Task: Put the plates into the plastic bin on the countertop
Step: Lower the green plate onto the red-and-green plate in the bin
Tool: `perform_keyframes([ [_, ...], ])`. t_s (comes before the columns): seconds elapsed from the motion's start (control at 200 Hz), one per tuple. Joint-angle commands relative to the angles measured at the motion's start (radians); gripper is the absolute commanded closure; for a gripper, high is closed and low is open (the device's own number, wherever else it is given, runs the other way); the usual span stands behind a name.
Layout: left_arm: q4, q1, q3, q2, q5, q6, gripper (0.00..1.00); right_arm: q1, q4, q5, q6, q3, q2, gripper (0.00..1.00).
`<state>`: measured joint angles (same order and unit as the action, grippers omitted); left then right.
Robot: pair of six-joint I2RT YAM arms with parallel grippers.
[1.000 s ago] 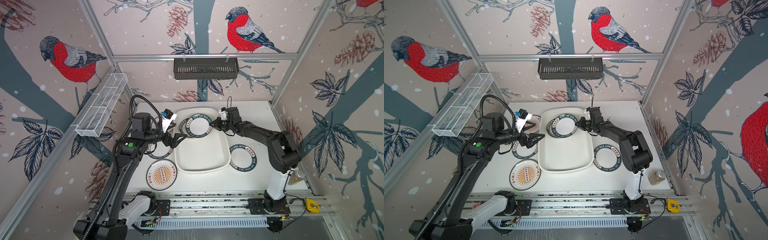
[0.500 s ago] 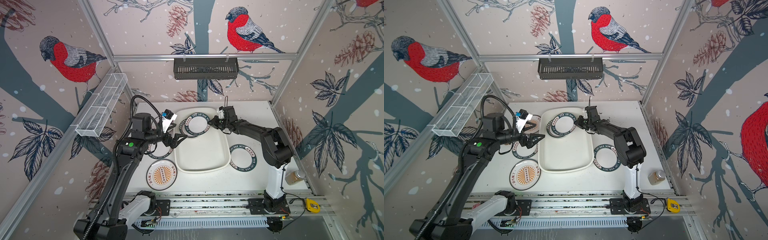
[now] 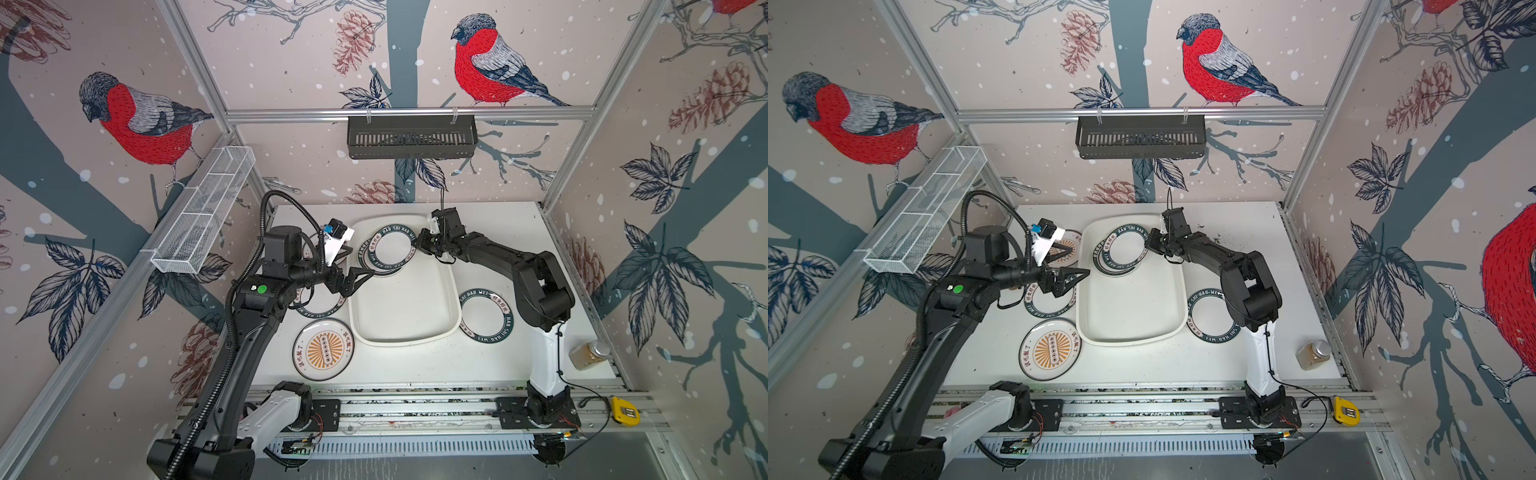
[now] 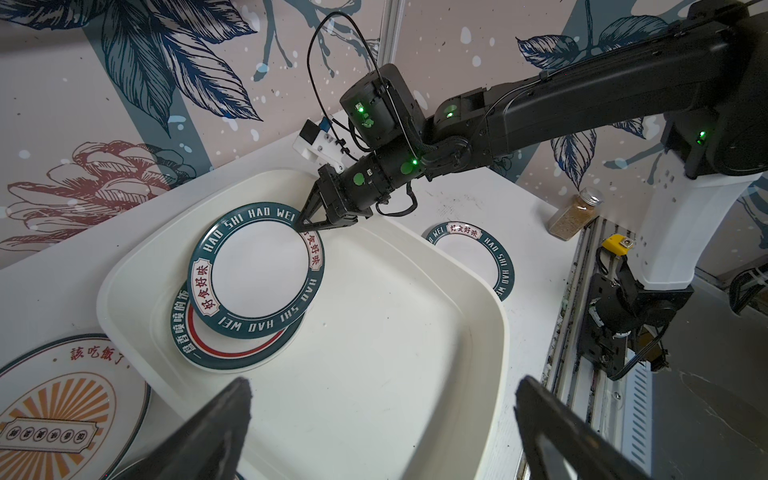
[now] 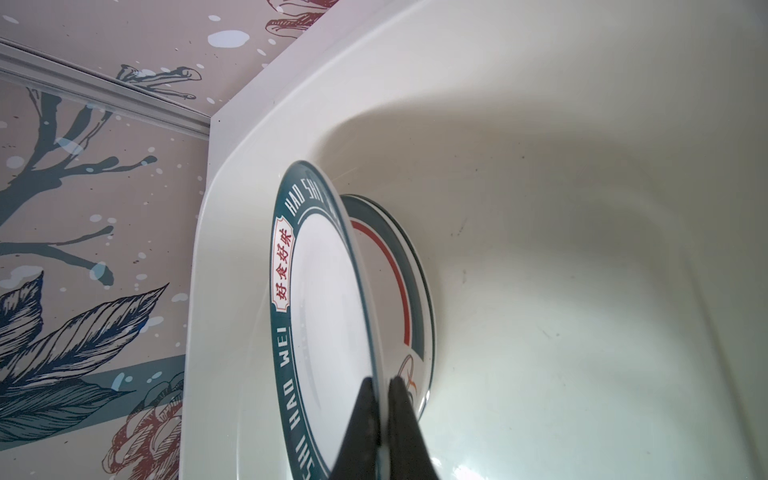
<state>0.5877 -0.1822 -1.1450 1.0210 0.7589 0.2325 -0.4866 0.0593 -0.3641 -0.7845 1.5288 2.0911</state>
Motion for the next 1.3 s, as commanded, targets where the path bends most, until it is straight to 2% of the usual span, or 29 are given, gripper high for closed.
perform_keyframes([
  [0.0, -0.005, 0.0, -0.006, -0.004, 0.02, 0.001, 0.02, -0.009, 0.027, 0.02, 0.019, 0.027, 0.015, 0.98],
  [0.575, -0.002, 0.0, -0.011, -0.009, 0.028, 0.002, 0.02, -0.022, 0.024, 0.027, -0.007, 0.036, 0.045, 0.97],
  [1.296, 0.001, 0.001, -0.02, -0.013, 0.028, 0.001, 0.02, -0.023, 0.054, 0.042, 0.002, 0.021, 0.06, 0.88],
])
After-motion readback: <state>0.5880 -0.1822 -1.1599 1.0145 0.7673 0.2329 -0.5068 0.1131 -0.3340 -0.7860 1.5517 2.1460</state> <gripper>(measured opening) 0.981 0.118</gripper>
